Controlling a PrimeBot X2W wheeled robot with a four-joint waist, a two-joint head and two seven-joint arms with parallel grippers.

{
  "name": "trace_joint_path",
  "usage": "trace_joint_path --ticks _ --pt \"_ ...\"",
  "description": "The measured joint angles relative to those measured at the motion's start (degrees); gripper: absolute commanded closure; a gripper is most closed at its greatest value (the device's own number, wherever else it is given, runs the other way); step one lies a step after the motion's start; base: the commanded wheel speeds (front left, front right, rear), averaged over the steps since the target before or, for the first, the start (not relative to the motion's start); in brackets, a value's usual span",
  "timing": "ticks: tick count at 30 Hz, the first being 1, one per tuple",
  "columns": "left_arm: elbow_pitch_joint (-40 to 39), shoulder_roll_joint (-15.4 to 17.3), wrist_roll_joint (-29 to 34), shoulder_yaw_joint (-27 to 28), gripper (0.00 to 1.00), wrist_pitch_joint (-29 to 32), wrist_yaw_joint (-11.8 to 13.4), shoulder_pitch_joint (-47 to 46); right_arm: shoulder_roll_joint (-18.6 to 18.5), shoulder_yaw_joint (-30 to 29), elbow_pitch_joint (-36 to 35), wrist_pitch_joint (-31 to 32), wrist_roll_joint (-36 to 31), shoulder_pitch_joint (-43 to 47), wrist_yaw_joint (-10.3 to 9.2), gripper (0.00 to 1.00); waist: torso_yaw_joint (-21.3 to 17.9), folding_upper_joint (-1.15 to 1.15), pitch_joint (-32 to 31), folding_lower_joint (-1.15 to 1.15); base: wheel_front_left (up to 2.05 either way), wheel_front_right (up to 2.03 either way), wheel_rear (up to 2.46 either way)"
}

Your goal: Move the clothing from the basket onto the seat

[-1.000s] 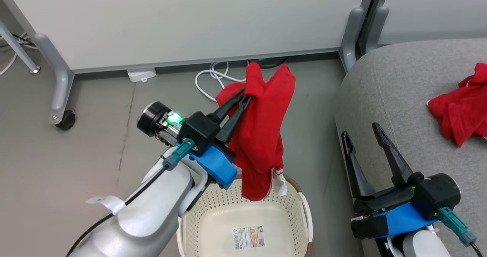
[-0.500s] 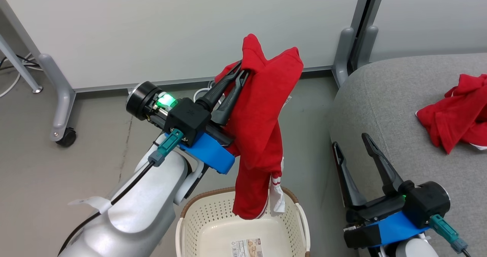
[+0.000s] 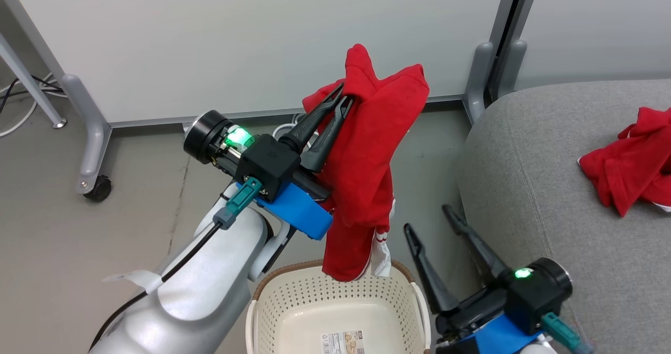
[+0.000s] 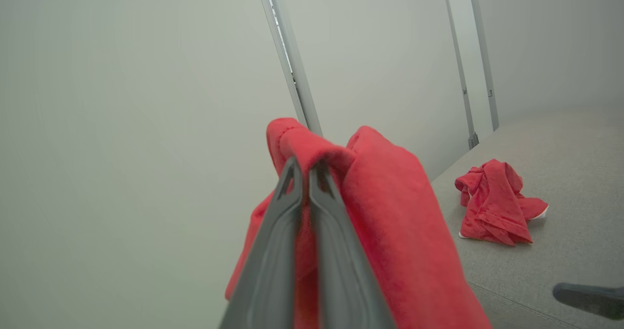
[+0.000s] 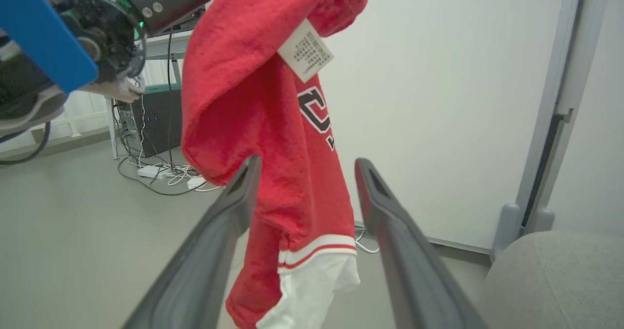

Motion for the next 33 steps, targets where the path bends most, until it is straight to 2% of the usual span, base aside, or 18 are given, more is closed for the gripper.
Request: trace_joint_path --ticks 4,15,27,33 --pt "0.04 -0.70 0.24 -0.01 1.00 0.00 -0.03 -0.80 -0.49 4.03 1.99 0.00 -2.23 -1.72 0.00 0.00 0.35 0.00 0.14 0.00 0.00 0.00 0.00" --pt "-1.33 -2.92 0.77 -1.43 1.00 0.24 -0.02 -2.35 -0.20 8.48 6.01 0.00 -10.73 -6.81 0.00 0.00 1.25 0.00 0.76 0.00 0.00 0.00 0.00" --pt "-3.89 -3.09 0.54 -1.66 1.00 1.31 1.80 -2.57 0.30 2.33 2.05 0.00 -12.32 -7.81 0.00 0.00 1.23 0.00 1.73 0.00 0.00 0.00 0.00" --pt "-6.06 -3.99 0.35 -2.50 1.00 2.15 2.79 -2.06 0.31 0.78 2.60 0.00 -12.14 -8.88 0.00 0.00 1.19 0.00 2.32 0.00 0.00 0.00 0.00"
